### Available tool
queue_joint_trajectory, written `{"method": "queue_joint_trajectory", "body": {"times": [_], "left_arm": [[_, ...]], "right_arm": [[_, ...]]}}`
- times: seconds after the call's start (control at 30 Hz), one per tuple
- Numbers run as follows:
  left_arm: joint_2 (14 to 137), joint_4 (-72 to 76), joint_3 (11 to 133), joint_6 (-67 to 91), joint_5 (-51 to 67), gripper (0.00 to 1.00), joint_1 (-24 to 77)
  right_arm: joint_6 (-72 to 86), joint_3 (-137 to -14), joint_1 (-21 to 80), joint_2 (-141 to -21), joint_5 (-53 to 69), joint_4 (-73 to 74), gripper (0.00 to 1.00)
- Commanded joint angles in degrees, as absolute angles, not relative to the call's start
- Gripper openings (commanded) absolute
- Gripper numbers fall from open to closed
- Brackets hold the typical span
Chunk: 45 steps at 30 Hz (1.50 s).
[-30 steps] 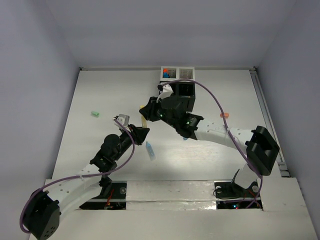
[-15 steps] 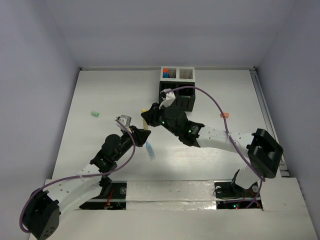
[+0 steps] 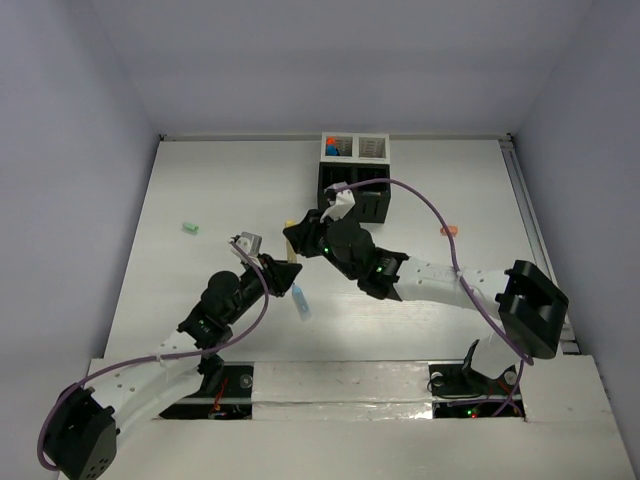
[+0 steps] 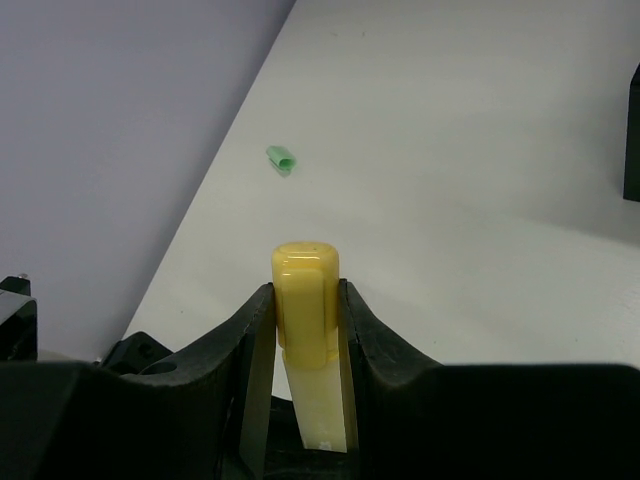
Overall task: Sort the stationery into containers
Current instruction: Close the pen cap on the pen.
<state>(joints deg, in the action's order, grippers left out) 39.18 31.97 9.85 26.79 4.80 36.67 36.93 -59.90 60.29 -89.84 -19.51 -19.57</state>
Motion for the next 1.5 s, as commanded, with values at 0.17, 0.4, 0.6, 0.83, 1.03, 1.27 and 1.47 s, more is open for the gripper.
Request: {"method": "queue_joint_trajectory", "body": {"times": [0.17, 0.4, 0.6, 0.83, 1.03, 1.27, 1.47], "left_arm": [[38.76, 39.20, 10.64, 25.31, 4.22, 0.00, 36.30], [37.53, 39.55, 10.37, 25.22, 4.57, 0.00, 36.30], [34.11, 39.37, 10.02, 24.87, 4.48, 0.00, 36.30], [28.84, 39.81, 10.55, 27.32, 8.16, 0.00, 36.30], [25.93, 37.10, 14.23, 29.36, 8.45, 0.00, 36.30], [29.00, 39.20, 16.61, 29.88, 8.44, 0.00, 36.30], [29.71, 39.38, 19.94, 29.36, 7.03, 0.00, 36.30]], "right_arm": [[39.64, -59.41, 62.67, -88.94, -17.14, -8.71, 0.08], [38.50, -59.77, 64.34, -90.79, -13.37, -6.85, 0.03], [37.88, -56.69, 64.34, -91.14, -9.59, -10.98, 0.00], [33.41, -49.75, 64.34, -87.46, -6.16, -17.04, 0.00], [31.29, -49.22, 64.34, -84.38, -4.13, -14.51, 0.00], [33.31, -49.84, 64.95, -84.90, -4.13, -11.60, 0.00], [35.68, -48.34, 66.53, -85.87, -4.39, -13.01, 0.00]]}}
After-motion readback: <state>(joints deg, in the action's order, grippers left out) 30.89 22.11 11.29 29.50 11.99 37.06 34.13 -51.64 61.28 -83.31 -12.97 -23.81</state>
